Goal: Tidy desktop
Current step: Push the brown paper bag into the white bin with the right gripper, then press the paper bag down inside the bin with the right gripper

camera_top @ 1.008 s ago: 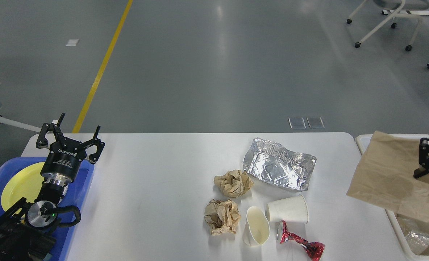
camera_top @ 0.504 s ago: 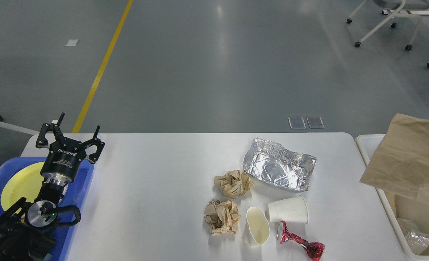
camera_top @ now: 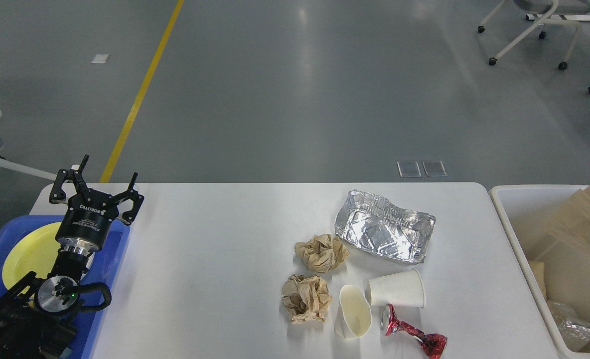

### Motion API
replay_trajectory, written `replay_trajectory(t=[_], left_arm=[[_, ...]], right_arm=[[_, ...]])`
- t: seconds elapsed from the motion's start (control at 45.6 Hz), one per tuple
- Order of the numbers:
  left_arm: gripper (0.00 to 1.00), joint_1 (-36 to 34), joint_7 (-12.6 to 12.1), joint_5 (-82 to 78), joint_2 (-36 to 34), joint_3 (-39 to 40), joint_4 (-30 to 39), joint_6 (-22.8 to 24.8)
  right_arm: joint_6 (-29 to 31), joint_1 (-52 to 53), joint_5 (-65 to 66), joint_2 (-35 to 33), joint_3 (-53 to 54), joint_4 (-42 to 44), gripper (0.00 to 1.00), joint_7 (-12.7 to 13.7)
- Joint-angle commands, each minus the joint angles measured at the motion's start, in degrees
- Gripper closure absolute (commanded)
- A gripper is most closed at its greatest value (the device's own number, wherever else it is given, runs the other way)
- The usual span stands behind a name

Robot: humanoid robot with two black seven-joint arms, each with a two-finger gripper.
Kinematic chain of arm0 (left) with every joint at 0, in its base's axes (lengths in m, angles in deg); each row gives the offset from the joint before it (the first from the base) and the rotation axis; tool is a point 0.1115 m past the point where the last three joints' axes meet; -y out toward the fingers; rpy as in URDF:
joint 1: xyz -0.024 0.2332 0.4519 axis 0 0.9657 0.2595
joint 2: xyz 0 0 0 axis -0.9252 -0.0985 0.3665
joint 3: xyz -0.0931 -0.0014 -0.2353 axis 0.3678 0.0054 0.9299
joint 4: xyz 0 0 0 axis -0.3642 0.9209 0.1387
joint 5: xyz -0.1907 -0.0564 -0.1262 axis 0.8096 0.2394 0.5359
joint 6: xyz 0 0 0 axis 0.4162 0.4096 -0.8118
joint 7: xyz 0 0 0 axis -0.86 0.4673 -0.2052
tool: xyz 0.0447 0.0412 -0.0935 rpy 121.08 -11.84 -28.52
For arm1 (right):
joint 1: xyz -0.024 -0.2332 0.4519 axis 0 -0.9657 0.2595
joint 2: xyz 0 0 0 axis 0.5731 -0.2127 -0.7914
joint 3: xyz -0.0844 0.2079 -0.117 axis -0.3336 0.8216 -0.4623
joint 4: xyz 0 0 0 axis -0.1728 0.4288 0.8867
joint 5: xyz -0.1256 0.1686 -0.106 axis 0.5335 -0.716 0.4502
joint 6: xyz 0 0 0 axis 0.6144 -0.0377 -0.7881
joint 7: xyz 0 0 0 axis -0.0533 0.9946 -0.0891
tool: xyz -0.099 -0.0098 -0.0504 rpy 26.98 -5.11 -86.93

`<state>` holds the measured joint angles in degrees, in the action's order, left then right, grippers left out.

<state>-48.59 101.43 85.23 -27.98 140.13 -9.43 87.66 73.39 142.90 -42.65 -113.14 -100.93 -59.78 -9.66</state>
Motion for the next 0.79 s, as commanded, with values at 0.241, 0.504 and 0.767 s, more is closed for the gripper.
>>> replay_trajectory(t=[0.241,0.504,0.767], left_arm=[[0.04,0.0,0.0,0.0,0.0,0.0,0.0,0.0],[0.04,0.0,0.0,0.0,0.0,0.0,0.0,0.0],[0.04,0.0,0.0,0.0,0.0,0.0,0.0,0.0]], right_arm=[[-10.1,-34.2,-0.6,6.9,26.3,27.1,1.00,1.8],[-24.3,-47.1,-0.7,16.0,29.8,33.8,1.00,2.3],[-25.5,-51.6,-0.7,19.0,34.4,38.3,1.00,3.9]])
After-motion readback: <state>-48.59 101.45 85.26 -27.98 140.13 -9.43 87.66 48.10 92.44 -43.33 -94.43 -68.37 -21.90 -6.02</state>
